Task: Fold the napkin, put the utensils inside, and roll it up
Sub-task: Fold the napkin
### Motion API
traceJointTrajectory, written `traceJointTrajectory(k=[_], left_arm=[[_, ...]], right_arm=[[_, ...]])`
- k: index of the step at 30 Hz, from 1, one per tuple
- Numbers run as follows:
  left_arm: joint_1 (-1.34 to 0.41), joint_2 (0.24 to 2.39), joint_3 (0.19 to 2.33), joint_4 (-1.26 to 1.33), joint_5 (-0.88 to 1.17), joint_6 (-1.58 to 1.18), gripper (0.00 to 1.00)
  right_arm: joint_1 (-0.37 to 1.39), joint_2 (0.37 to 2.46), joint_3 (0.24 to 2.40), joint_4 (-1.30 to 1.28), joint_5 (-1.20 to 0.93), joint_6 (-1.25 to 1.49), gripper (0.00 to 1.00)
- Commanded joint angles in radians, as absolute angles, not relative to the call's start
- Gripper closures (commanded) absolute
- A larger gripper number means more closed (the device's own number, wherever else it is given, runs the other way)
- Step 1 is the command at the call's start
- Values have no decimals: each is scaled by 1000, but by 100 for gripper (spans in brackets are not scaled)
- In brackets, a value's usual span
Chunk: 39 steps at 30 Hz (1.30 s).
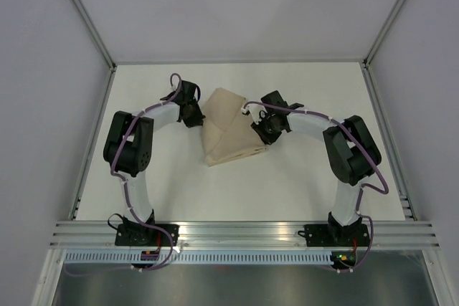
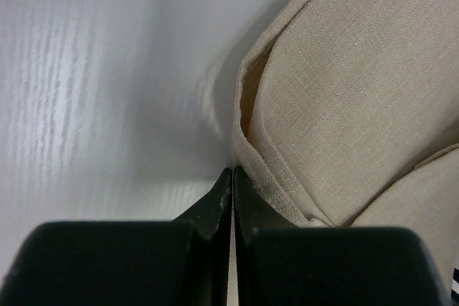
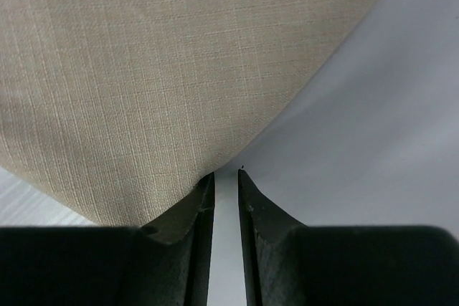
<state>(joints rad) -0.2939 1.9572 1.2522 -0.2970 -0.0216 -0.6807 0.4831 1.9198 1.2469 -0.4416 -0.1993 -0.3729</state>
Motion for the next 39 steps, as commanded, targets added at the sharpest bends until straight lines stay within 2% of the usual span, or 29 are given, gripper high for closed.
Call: traceJointTrajectory(k=[1,15,19,21,29,37,39], left_arm=[[-313,2020,1318,-374,58,-571,96],[-380,2128,1499,-449,84,-511,91],[-377,2108,1499,-451,72,-500,84],[-367,2085,1496,-449,69,-492,78],[-288,1855,1433,-423,94,-469,62],[-284,1590,1274,-351,153,-472,55],[-284,1534,1229,-293,163,-477,53]], right_arm=[[500,1845,1201,-476,-224,-405,75],[557,1758,1103,-502,-190,-405,75],[552,1741,1086,-499,-143,-393,75],[549,1718,1077,-494,-118,-381,70],[473,1619,1104,-517,-117,-350,66],[440,1537,1151,-502,-163,-331,65],[439,1503,1155,-470,-169,-328,61]])
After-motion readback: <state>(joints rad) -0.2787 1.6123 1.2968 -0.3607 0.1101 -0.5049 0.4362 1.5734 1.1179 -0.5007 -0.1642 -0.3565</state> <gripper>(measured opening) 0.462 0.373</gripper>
